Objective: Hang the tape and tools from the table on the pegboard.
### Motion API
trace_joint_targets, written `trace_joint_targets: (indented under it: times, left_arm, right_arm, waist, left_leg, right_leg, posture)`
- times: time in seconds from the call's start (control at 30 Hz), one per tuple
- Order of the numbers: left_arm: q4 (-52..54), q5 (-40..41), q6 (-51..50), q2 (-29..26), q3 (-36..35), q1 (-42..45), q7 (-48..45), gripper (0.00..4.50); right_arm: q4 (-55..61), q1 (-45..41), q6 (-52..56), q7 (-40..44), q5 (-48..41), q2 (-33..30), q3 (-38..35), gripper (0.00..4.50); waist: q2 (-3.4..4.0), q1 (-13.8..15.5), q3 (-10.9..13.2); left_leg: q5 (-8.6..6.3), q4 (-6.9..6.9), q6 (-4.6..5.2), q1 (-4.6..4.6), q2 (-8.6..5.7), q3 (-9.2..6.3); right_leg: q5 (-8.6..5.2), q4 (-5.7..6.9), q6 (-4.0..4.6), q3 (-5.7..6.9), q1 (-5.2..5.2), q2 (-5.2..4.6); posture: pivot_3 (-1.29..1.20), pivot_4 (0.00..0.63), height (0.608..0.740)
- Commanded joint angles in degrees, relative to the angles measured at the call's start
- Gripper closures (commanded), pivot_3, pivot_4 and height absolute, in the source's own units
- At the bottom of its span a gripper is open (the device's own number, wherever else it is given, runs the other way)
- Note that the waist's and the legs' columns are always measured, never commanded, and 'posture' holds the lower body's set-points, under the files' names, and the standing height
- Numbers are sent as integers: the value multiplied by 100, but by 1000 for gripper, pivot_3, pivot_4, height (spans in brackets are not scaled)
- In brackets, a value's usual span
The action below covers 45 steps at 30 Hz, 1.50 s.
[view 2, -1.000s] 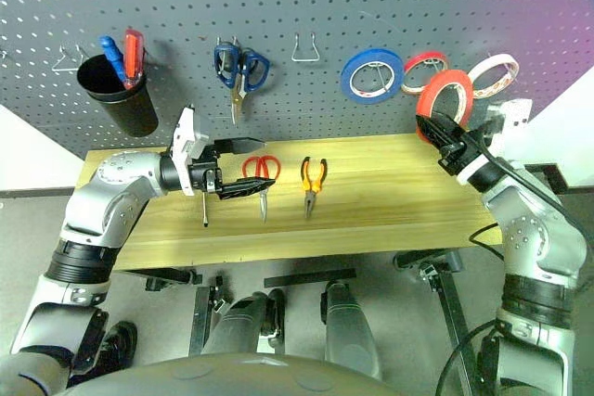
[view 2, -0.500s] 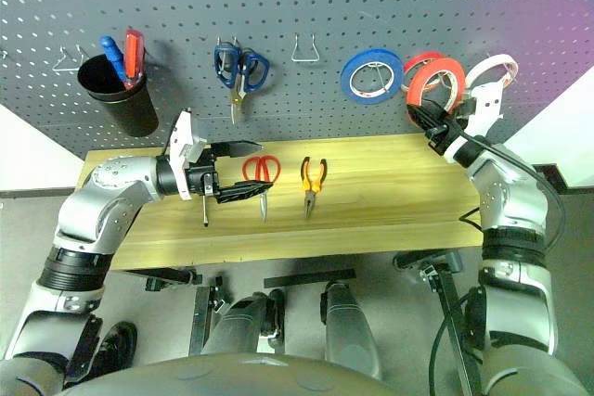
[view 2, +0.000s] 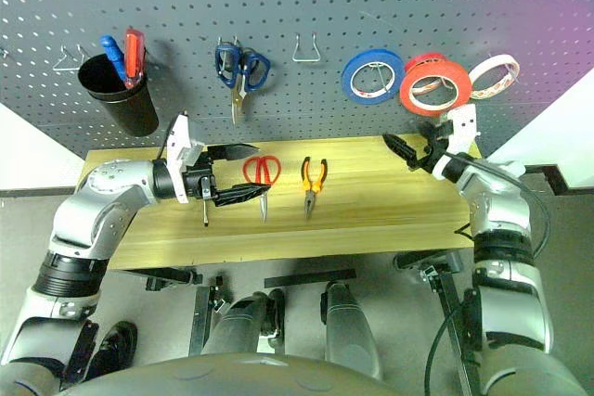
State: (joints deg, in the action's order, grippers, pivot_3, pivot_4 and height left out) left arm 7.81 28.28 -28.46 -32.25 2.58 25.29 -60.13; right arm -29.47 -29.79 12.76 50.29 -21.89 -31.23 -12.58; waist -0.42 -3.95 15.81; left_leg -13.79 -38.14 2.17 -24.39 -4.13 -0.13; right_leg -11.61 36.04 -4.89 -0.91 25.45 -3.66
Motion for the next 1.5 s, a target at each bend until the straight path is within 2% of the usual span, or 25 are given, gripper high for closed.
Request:
trace_joint_targets:
  times: [0.03,0.23,0.33,0.47,0.6,0.73,0.87,0.93,1.07,1.23,1.37,1.5]
  left_arm:
    - [162,109,65,-81,-153,-8,-41,0]
    - [90,78,135,-175,-228,-87,-66,0]
    - [71,67,126,-166,-239,-92,-48,0]
    - [-123,-21,136,-102,-253,-111,100,0]
    - [-133,-177,270,-99,-111,-269,130,0]
    - [-64,-69,219,-84,-200,-273,120,0]
    - [-31,75,175,-187,-392,-301,46,0]
    - [8,105,181,-281,-481,-324,18,0]
    - [64,146,166,-466,-640,-382,19,0]
    - [287,206,75,-698,-892,-637,73,0]
    - [490,279,0,-788,-1031,-860,133,0]
    - [651,364,-73,-847,-1119,-1016,205,0]
  right_arm:
    - [1012,469,449,-159,-201,124,49,20]
    - [2498,1219,1337,-822,-416,564,228,20]
    - [2676,1215,1534,-1055,-501,599,107,20]
    - [3085,1255,1683,-682,-748,407,191,20]
    - [3315,1267,2077,14,-1221,-125,48,20]
    - [3248,1182,2342,140,-1290,-380,182,20]
    - [2890,947,2149,-585,-721,110,617,20]
    - [2648,760,2186,-1135,-634,536,573,20]
    - [2343,600,1804,-1784,145,910,1014,20]
    - [2116,400,1757,-2480,539,1551,1301,20]
    - [1770,196,1953,-3408,621,2211,1054,20]
    - [1818,223,2011,-3769,1022,2488,1458,20]
  waist:
    - [0,8,0]
    - [1,-10,0]
    - [1,-1,-1]
    - [0,13,-1]
    - [0,4,-1]
    - [-2,5,-2]
    - [-12,-24,-9]
    - [-13,-16,-9]
    - [-13,14,-10]
    - [-18,20,-12]
    - [-19,16,-13]
    - [-18,48,-13]
  left_leg:
    - [0,0,0,0,0,0]
    - [-1,0,-1,1,0,-2]
    - [-1,0,-2,1,0,-2]
    - [-1,0,-2,0,0,-2]
    - [-1,0,-1,-1,0,-2]
    - [-1,0,-1,-1,0,-3]
    - [-1,0,-1,2,1,-2]
    - [-1,2,-1,1,2,-3]
    - [0,2,-2,-3,1,-2]
    - [-1,4,-2,-3,-1,-3]
    - [0,6,-4,-3,-1,-3]
    - [0,8,-5,-3,-1,-4]
  right_leg:
    - [0,0,0,0,0,0]
    - [0,3,0,-3,3,0]
    - [-1,6,1,-3,6,0]
    - [-1,2,1,-2,4,-1]
    - [-1,1,1,-1,4,-1]
    - [-1,0,1,-1,2,-2]
    - [-1,2,2,-3,4,-2]
    - [-1,4,3,-3,8,-1]
    - [-1,3,3,-2,10,-2]
    - [-1,1,3,-1,12,-3]
    - [-1,5,4,-1,14,-2]
    - [-1,5,4,0,15,-2]
  posture:
    - [-117,224,740]
    - [-122,226,740]
    - [-119,223,740]
    - [-130,221,740]
    - [-137,220,740]
    - [-133,220,740]
    - [-127,219,740]
    - [-108,220,740]
    - [-93,225,740]
    - [-53,233,740]
    - [-33,237,740]
    - [-20,244,740]
